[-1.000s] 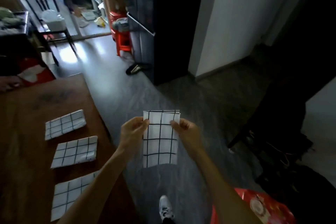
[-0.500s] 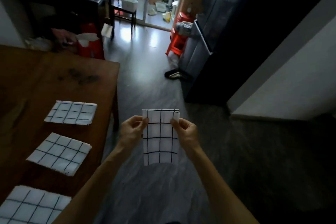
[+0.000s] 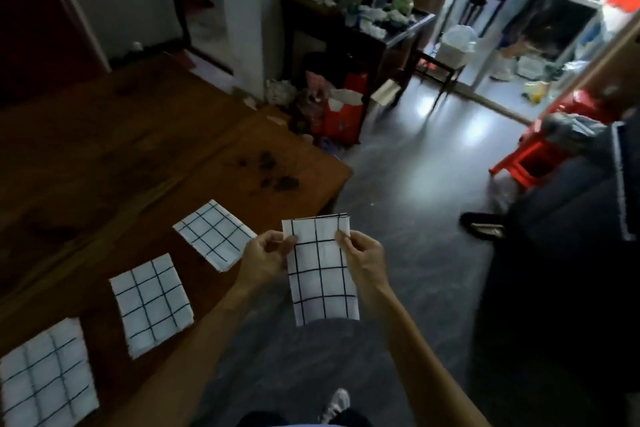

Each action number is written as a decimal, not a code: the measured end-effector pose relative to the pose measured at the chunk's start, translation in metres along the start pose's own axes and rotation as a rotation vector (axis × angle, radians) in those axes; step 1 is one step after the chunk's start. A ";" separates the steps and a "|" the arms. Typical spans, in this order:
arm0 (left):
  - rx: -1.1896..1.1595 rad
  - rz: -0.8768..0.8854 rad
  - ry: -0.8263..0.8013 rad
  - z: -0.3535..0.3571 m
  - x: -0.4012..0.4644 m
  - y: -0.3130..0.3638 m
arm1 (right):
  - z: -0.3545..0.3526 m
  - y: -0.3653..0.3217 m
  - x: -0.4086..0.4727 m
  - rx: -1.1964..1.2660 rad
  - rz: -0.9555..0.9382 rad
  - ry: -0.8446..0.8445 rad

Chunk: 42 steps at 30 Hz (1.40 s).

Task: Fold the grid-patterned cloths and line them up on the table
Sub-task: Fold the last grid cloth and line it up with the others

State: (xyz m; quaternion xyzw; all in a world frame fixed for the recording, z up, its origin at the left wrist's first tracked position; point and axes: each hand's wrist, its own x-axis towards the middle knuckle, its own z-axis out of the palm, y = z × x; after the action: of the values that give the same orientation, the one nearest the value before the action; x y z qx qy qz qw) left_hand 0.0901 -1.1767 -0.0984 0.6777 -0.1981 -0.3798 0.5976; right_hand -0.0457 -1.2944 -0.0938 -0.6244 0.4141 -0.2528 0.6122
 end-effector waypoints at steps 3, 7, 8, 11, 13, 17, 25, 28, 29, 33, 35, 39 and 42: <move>-0.008 -0.017 0.129 0.005 0.019 0.014 | 0.001 -0.017 0.051 -0.063 -0.009 -0.132; -0.015 -0.031 0.319 0.000 0.049 0.021 | 0.019 -0.020 0.104 -0.135 0.013 -0.267; -0.025 -0.043 0.356 -0.003 0.059 0.019 | 0.024 -0.019 0.117 -0.155 0.017 -0.288; -0.068 -0.079 0.435 -0.013 0.088 0.014 | 0.045 -0.015 0.159 -0.211 0.010 -0.347; -0.087 -0.100 0.465 -0.022 0.114 0.005 | 0.061 -0.013 0.189 -0.260 0.008 -0.377; -0.131 -0.134 0.532 -0.036 0.168 -0.009 | 0.090 -0.015 0.241 -0.373 0.023 -0.401; -0.021 -0.251 0.633 -0.053 0.248 -0.024 | 0.141 -0.011 0.326 -0.606 0.067 -0.436; 0.106 -0.301 0.705 -0.056 0.269 -0.035 | 0.156 0.003 0.345 -0.731 0.037 -0.455; 0.151 -0.299 0.728 -0.056 0.276 -0.040 | 0.159 0.009 0.351 -0.766 0.030 -0.463; 0.410 -0.229 0.756 -0.049 0.285 -0.061 | 0.162 0.033 0.370 -0.879 -0.021 -0.518; 0.644 -0.168 0.648 -0.044 0.283 -0.070 | 0.162 0.040 0.379 -0.898 -0.062 -0.539; 1.040 -0.104 0.461 -0.035 0.281 -0.078 | 0.165 0.051 0.388 -0.959 -0.184 -0.562; 1.161 -0.132 0.468 -0.029 0.283 -0.076 | 0.164 0.061 0.385 -1.044 -0.407 -0.495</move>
State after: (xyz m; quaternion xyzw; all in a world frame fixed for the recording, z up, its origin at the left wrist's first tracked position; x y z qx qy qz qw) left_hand 0.2772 -1.3459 -0.2501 0.9677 -0.1938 -0.0878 0.1350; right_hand 0.2803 -1.5162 -0.2468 -0.9486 0.2014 0.0242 0.2431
